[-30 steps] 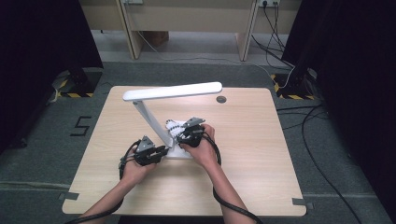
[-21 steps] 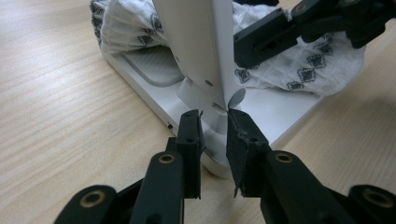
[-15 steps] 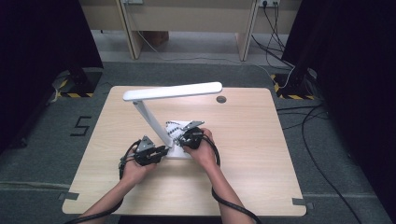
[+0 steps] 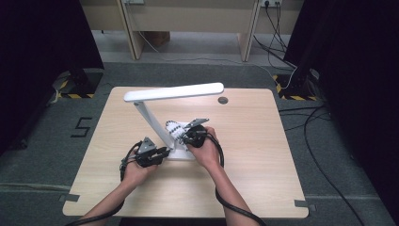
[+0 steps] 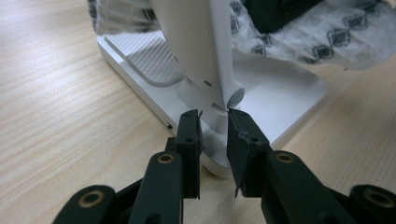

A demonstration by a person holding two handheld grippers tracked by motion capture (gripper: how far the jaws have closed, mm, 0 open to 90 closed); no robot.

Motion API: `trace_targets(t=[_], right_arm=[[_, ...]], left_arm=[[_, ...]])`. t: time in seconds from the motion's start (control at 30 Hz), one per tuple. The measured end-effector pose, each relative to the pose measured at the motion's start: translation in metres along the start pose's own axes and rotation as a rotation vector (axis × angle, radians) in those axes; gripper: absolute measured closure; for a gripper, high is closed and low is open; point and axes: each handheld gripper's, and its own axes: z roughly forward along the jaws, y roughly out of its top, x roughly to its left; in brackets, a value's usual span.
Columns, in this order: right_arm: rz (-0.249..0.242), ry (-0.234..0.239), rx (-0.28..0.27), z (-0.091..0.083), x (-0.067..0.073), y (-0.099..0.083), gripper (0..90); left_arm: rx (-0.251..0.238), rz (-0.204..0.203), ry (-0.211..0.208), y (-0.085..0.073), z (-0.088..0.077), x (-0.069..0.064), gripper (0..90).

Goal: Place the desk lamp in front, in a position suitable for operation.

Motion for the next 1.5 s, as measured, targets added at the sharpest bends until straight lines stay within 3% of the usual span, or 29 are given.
trace_targets(t=[0.17,0.3,0.5,0.77,1.07,1.33,1.5], right_arm=[[-0.035,-0.032,-0.012,0.004,0.001,0.008,77.8],[-0.032,-0.024,-0.022,0.013,-0.001,0.013,77.5],[-0.043,-0.025,-0.002,0.027,-0.001,0.018,77.4],[-0.070,-0.028,0.006,0.030,0.003,0.022,77.3],[-0.109,-0.030,0.059,0.046,0.006,0.021,77.5],[-0.106,-0.095,0.095,0.042,-0.005,0.018,77.9],[-0.044,-0.140,0.119,0.035,-0.019,0.010,78.0]], left_arm=[[0.000,0.000,0.000,0.000,0.000,0.000,74.0],[0.000,0.001,-0.001,0.000,0.000,0.000,73.8],[0.001,0.002,-0.003,0.000,0.000,0.001,73.6],[0.001,0.005,-0.002,0.000,0.001,0.000,73.3],[0.004,0.007,-0.005,0.001,0.001,0.001,73.3],[0.001,0.006,-0.003,0.001,0.001,0.001,73.3],[0.002,0.007,-0.004,0.001,0.001,0.001,73.2]])
